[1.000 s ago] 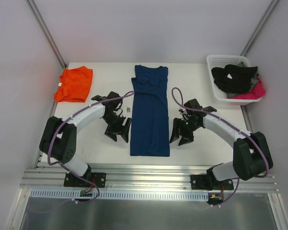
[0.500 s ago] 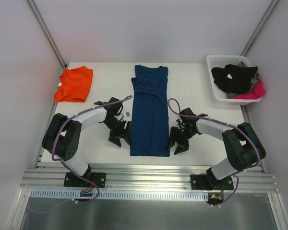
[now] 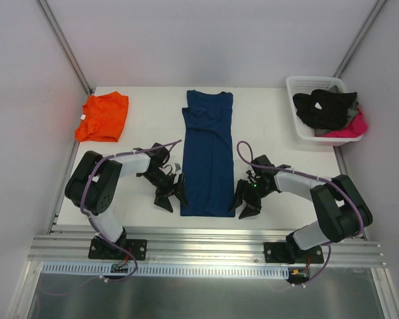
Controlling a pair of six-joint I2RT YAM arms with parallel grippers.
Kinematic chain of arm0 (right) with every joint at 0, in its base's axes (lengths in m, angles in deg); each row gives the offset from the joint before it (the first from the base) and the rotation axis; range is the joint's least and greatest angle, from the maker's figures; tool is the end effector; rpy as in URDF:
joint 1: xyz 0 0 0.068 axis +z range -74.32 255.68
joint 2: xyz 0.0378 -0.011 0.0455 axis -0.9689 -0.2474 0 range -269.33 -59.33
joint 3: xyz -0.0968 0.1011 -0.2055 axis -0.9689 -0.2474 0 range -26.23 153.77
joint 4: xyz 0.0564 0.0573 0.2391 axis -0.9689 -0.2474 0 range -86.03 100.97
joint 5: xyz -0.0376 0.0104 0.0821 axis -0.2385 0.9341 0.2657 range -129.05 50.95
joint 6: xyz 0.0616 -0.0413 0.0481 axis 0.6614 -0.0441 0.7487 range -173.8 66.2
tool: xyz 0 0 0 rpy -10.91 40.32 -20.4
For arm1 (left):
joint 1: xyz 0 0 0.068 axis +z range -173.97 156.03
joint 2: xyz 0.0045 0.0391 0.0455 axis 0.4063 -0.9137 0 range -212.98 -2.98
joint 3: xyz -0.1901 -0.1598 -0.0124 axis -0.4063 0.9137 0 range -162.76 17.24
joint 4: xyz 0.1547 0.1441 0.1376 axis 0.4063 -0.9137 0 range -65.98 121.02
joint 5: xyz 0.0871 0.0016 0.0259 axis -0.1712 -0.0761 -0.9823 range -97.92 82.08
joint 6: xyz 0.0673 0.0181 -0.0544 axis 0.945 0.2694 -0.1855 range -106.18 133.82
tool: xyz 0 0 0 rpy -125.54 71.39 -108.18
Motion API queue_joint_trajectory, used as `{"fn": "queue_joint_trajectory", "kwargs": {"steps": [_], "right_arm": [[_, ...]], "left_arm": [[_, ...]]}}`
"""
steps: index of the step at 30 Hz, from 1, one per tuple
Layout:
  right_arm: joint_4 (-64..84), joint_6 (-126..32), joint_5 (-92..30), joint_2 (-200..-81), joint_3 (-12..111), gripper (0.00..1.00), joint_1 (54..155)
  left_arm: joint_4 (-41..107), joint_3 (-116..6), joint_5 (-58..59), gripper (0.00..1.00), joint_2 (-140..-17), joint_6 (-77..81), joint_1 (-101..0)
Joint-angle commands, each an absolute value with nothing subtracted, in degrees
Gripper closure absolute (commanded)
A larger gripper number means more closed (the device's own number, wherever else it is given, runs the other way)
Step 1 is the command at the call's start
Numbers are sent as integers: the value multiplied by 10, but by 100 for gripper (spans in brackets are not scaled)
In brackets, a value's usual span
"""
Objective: Fold and stack the t-shirts
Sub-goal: Fold the tshirt
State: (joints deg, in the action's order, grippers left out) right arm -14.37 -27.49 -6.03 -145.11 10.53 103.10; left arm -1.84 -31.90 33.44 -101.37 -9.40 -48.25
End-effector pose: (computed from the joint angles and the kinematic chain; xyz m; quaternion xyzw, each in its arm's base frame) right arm 0.1930 0.1484 0.0788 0.0479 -0.9494 -0.3101 0.0109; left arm 0.2267 -0.1592 0.0792 -0.0329 -0.9331 0.3484 0.0829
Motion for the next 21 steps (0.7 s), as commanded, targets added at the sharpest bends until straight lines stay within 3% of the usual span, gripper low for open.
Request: {"fn": "queue_joint_trajectory", "kwargs": {"steps": [1,21], "right_arm": [[-114,-263,-89,-1440,84,43,1029],[-45,-242,-101,-1486,97,46,1023]], "left_arm": [[7,-295,358,28,-1011,-117,-475],[105,-263,358,33,-1032,-172,-473]]}}
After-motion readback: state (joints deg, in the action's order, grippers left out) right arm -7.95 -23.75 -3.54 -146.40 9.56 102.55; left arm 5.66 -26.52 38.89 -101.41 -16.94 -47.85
